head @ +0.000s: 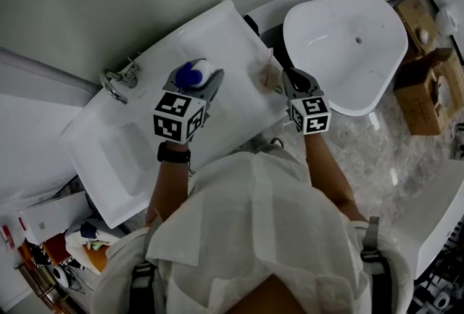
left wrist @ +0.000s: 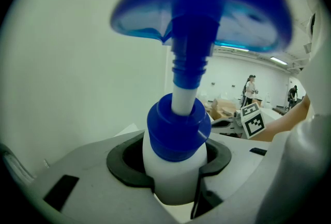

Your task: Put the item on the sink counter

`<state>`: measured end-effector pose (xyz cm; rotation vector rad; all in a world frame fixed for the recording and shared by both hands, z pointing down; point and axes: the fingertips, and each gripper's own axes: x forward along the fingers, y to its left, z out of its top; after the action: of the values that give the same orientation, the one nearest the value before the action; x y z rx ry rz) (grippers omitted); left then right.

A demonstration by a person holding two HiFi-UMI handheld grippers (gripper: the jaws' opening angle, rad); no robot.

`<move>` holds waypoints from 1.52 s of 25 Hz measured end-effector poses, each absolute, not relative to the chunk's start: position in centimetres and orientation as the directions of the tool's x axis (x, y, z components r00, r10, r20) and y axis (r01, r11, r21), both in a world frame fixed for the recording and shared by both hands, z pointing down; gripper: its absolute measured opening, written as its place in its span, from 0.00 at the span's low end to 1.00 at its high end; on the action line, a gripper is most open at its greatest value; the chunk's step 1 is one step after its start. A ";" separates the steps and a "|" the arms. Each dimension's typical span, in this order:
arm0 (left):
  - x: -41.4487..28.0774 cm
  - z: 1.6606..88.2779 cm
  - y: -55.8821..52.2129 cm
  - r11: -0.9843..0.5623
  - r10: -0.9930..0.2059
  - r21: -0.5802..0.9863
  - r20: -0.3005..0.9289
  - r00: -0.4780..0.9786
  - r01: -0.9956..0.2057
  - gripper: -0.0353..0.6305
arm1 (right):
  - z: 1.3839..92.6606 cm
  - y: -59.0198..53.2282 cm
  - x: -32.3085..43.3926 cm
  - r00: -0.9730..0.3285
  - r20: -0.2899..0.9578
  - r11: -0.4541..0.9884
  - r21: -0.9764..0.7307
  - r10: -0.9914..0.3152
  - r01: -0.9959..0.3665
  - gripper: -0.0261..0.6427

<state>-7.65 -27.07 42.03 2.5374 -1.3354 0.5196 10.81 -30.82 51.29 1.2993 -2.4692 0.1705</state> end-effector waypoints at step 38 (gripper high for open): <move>-6.2 44.3 -28.6 -0.587 -0.721 0.042 0.427 0.545 -0.809 0.36 | 38.1 -28.6 16.1 -0.416 0.004 0.416 0.069 -0.909 -0.907 0.06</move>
<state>-6.17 -28.63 44.26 2.5488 -1.2846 0.5444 16.12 -28.60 38.05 1.6739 -2.6083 -0.0870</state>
